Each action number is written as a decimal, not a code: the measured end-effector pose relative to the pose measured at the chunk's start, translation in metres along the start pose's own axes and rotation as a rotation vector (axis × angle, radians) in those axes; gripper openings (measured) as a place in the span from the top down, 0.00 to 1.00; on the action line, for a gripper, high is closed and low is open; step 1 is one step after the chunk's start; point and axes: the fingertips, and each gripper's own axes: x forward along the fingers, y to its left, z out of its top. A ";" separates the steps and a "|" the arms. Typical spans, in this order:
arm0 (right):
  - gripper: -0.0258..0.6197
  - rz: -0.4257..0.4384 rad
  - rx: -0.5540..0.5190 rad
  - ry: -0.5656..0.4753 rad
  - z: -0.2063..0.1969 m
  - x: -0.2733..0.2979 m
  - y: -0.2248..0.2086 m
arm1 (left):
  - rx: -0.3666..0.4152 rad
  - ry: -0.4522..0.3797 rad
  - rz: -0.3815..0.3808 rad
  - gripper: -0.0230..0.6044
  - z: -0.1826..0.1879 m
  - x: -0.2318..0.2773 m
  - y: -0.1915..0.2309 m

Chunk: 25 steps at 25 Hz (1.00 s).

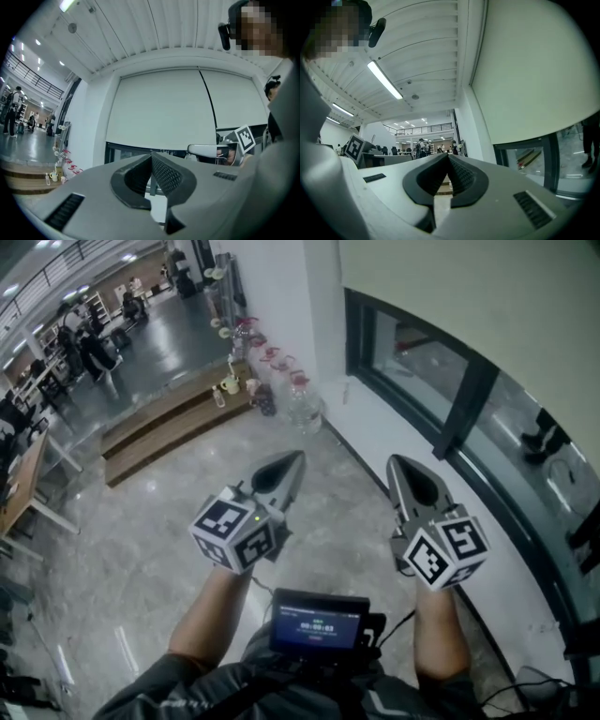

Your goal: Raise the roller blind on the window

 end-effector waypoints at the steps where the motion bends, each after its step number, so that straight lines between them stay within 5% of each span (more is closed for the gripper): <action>1: 0.94 0.000 0.001 0.000 -0.002 0.005 -0.005 | 0.003 0.001 0.001 0.98 -0.002 0.005 0.005; 10: 0.94 0.002 0.008 0.005 -0.012 0.054 -0.023 | -0.016 0.015 -0.001 0.98 -0.013 0.036 0.045; 25: 0.94 -0.048 -0.034 0.008 -0.015 0.197 -0.049 | -0.020 -0.003 -0.065 0.98 -0.003 0.098 0.183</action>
